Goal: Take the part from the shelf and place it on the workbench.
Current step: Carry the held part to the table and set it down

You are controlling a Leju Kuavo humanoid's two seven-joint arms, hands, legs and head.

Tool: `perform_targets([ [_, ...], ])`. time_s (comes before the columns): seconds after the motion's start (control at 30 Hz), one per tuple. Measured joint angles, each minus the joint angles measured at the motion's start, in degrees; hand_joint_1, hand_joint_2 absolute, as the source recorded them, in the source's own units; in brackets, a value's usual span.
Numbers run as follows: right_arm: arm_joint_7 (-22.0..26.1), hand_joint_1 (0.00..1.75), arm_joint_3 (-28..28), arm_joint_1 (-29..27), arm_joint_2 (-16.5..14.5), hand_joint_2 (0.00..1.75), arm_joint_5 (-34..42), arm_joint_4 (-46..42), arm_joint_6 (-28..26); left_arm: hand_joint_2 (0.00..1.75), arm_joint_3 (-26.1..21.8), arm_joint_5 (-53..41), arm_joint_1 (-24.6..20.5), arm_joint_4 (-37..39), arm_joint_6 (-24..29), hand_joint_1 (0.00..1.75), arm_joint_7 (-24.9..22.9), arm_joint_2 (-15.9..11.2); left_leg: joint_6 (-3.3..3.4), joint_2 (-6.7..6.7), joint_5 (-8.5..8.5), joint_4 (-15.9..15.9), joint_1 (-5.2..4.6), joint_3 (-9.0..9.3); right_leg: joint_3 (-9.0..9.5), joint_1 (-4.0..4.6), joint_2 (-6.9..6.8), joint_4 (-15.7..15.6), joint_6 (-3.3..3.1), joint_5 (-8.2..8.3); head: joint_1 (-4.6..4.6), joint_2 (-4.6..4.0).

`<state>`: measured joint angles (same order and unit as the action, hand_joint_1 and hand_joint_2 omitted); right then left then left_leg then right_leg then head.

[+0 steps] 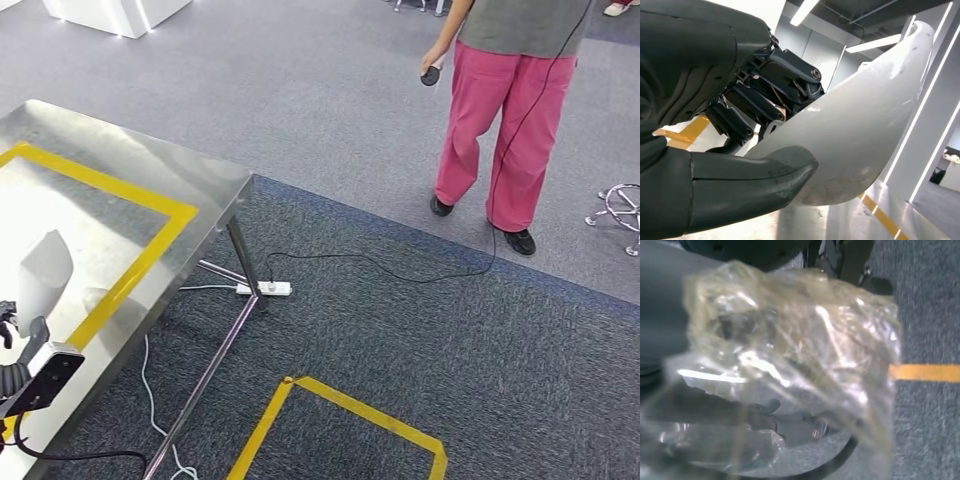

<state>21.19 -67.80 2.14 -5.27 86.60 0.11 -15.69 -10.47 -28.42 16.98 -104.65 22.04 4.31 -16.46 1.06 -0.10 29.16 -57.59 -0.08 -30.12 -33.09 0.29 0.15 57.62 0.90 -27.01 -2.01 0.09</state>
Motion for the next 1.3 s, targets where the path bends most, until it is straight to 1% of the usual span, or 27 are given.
perform_targets([
  [0.03,0.0,0.00,0.0,-0.1,0.0,0.00,0.0,0.0,0.0,1.75,0.0,0.0,0.0,0.0,0.0,1.75,0.0,0.0,0.14,0.01,-0.01,0.1,-0.01,0.05,0.00,0.03,0.05,-0.1,-0.02,-0.02,0.01,0.00],
  [0.13,0.1,0.00,0.0,-0.1,0.0,0.00,0.2,0.0,-0.1,1.75,0.0,-0.2,-0.1,0.0,0.3,1.75,0.2,0.0,0.18,0.02,0.05,0.4,0.03,0.21,0.02,0.07,0.07,-0.1,-0.25,-0.17,0.03,0.00],
  [0.33,0.1,0.00,0.0,0.1,0.0,0.00,0.4,0.0,0.0,1.75,-0.1,-0.3,0.0,0.0,0.4,1.75,0.5,0.0,0.24,0.01,0.14,0.4,0.01,0.17,0.10,0.03,0.04,-0.1,-0.21,-0.20,0.02,0.00],
  [0.43,0.1,0.00,0.0,0.0,0.0,0.00,0.4,0.0,0.0,1.75,-0.1,-0.3,0.0,0.0,0.4,1.75,0.5,0.0,0.31,0.01,0.09,0.4,-0.19,0.16,0.21,-0.15,-0.02,-0.2,0.03,-0.05,0.03,0.00],
  [0.5,0.1,0.00,0.0,0.1,0.0,0.00,0.4,0.0,0.0,1.75,-0.1,-0.3,0.0,0.0,0.4,1.75,0.5,-0.1,0.49,0.09,-0.36,1.1,-0.09,0.50,0.15,-0.17,-0.04,-0.1,0.41,-0.17,0.04,0.00],
  [0.53,0.1,0.00,0.0,0.1,0.0,0.00,0.4,0.0,0.0,1.75,-0.1,-0.3,-0.1,0.0,0.4,1.75,0.5,-0.1,0.65,0.15,-0.67,1.5,0.05,0.73,-0.36,-0.17,-0.04,0.9,0.62,-0.89,0.13,0.00],
  [0.57,0.1,0.00,0.0,0.1,0.0,0.00,0.4,0.0,0.0,1.75,-0.1,-0.3,-0.1,0.0,0.4,1.75,0.5,-0.1,0.76,0.22,-0.95,2.0,0.23,0.94,-1.39,-0.18,-0.03,3.0,0.81,-2.15,0.23,0.00],
  [0.6,0.1,0.00,0.0,0.1,0.0,0.00,0.4,0.0,0.0,1.75,-0.1,-0.2,0.0,0.0,0.2,1.75,0.4,-0.1,0.84,0.30,-1.09,2.1,0.32,1.04,-3.06,-0.29,-0.02,6.4,0.98,-3.91,0.32,0.00],
  [0.63,0.1,0.00,0.0,0.1,0.0,0.00,0.4,0.0,0.0,1.75,-0.1,0.0,0.0,0.0,0.0,1.75,0.3,-0.1,0.92,0.30,-1.11,2.2,0.33,1.01,-4.99,-0.39,-0.02,10.4,1.19,-5.75,0.38,0.00],
  [0.67,0.0,0.00,0.0,0.0,0.0,0.00,0.5,0.0,0.0,1.75,-0.1,0.3,0.0,0.0,-0.3,1.75,0.1,0.0,0.91,0.31,-1.09,2.2,0.32,1.00,-6.72,-0.48,-0.03,13.9,1.38,-6.99,0.39,0.00],
  [0.7,0.0,0.00,0.0,0.0,0.0,0.00,0.5,0.0,0.0,1.75,-0.1,0.6,0.1,0.0,-0.6,1.75,0.0,0.0,0.87,0.31,-1.04,2.1,0.33,1.03,-7.76,-0.56,-0.04,15.9,1.56,-7.30,0.38,0.00],
  [0.73,0.0,0.00,0.0,-0.1,0.0,0.00,0.6,0.0,0.0,1.75,0.0,0.8,0.1,0.0,-0.9,1.75,-0.1,0.0,0.77,0.29,-0.95,2.1,0.37,1.10,-7.63,-0.64,-0.05,15.5,1.70,-6.40,0.39,0.00],
  [0.77,0.0,0.00,0.0,-0.1,0.0,0.00,0.6,0.0,0.0,1.75,0.0,1.1,0.1,0.0,-1.0,1.75,-0.2,0.0,0.61,0.26,-0.80,2.0,0.42,1.24,-6.28,-0.76,-0.08,12.7,1.79,-4.53,0.39,0.00],
  [0.8,0.0,0.00,0.0,-0.1,0.0,0.00,0.7,0.0,-0.1,1.75,-0.1,1.3,0.2,0.0,-1.2,1.75,-0.3,0.0,0.36,0.23,-0.57,1.9,0.45,1.39,-4.19,-0.90,-0.11,8.4,1.84,-2.44,0.40,0.00],
  [0.83,0.0,0.00,-0.1,-0.1,0.0,0.00,0.7,0.0,-0.1,1.75,-0.1,1.6,0.2,0.0,-1.2,1.75,-0.4,0.0,0.03,0.21,-0.29,1.7,0.39,1.41,-2.01,-0.95,-0.11,4.4,1.80,-1.07,0.43,0.00],
  [0.87,0.0,0.00,-0.1,0.0,0.0,0.00,0.8,0.0,-0.1,1.75,-0.1,1.8,0.2,0.0,-1.4,1.75,-0.4,0.0,-0.31,0.19,-0.05,1.4,0.30,1.38,-0.43,-0.97,-0.09,1.5,1.56,-0.32,0.40,0.00],
  [0.9,0.0,0.00,-0.2,0.0,0.0,0.00,0.8,0.0,0.0,1.75,-0.1,2.0,0.1,0.0,-1.5,1.75,-0.4,0.0,-0.39,0.17,0.13,1.1,0.18,1.27,0.37,-0.98,-0.05,0.1,1.35,-0.21,0.38,0.00],
  [0.97,-0.1,0.00,-0.4,0.0,0.0,0.00,0.8,0.0,-0.1,1.75,-0.1,2.5,0.1,0.0,-1.8,1.75,-0.4,0.0,-0.07,0.13,0.21,0.8,0.06,1.12,0.56,-1.00,0.06,-0.2,0.97,-0.27,0.29,0.00],
  [1.0,-0.1,0.00,-0.4,-0.1,0.0,0.00,0.8,0.0,-0.3,1.75,-0.1,2.6,0.1,0.0,-1.9,1.75,-0.4,-0.1,0.17,0.11,0.26,0.8,0.03,1.11,0.54,-1.09,0.07,-0.3,1.03,-0.19,0.32,0.00],
  [1.07,-0.2,0.00,-0.7,-0.1,0.0,0.00,0.5,0.0,-1.0,1.75,-0.2,2.7,0.1,-0.1,-2.0,1.75,-0.5,-0.3,0.34,0.10,0.09,1.1,-0.17,1.17,0.67,-1.35,0.01,-0.7,1.15,-0.02,0.30,0.00],
  [1.13,-0.4,0.00,-1.1,-0.1,-0.1,0.00,0.3,0.0,-1.6,1.75,-0.5,2.7,0.1,-0.3,-2.1,1.75,-0.6,-0.6,1.20,0.10,-1.25,3.8,-0.10,2.56,1.07,-1.21,-0.12,-1.4,1.15,0.04,0.28,0.01],
  [1.17,-0.5,0.00,-1.3,0.0,-0.1,0.00,0.2,0.0,-1.7,1.75,-0.6,2.7,0.1,-0.4,-2.1,1.75,-0.6,-0.8,1.76,0.04,-2.12,5.6,0.06,3.46,0.92,-1.07,-0.13,-0.9,1.12,-0.47,0.41,0.01],
  [1.2,-0.6,0.00,-1.5,0.0,-0.1,0.00,0.2,0.0,-1.7,1.75,-0.7,2.7,0.0,-0.5,-2.2,1.75,-0.6,-0.8,2.08,-0.09,-2.85,7.1,0.34,4.29,0.21,-0.96,-0.08,0.8,1.15,-1.54,0.54,0.01],
  [1.23,-0.6,0.00,-1.6,0.0,-0.1,0.00,0.2,0.0,-1.7,1.75,-0.7,2.7,0.0,-0.5,-2.3,1.75,-0.6,-0.7,2.00,-0.28,-3.15,7.8,0.53,4.61,-1.16,-1.07,-0.04,3.7,1.29,-3.03,0.69,0.00],
  [1.27,-0.7,0.00,-1.7,0.1,-0.1,0.00,0.2,0.0,-1.7,1.75,-0.6,2.7,0.0,-0.5,-2.4,1.75,-0.6,-0.6,1.90,-0.57,-3.21,7.9,0.70,4.67,-2.85,-1.30,0.01,7.3,1.57,-4.69,0.73,0.00],
  [1.3,-0.7,0.00,-1.8,0.1,-0.1,0.00,0.3,0.0,-1.6,1.75,-0.6,2.7,0.1,-0.5,-2.6,1.75,-0.6,-0.5,1.50,-0.92,-3.09,7.8,0.91,4.64,-4.38,-1.59,0.00,10.5,1.97,-5.79,0.72,0.00],
])
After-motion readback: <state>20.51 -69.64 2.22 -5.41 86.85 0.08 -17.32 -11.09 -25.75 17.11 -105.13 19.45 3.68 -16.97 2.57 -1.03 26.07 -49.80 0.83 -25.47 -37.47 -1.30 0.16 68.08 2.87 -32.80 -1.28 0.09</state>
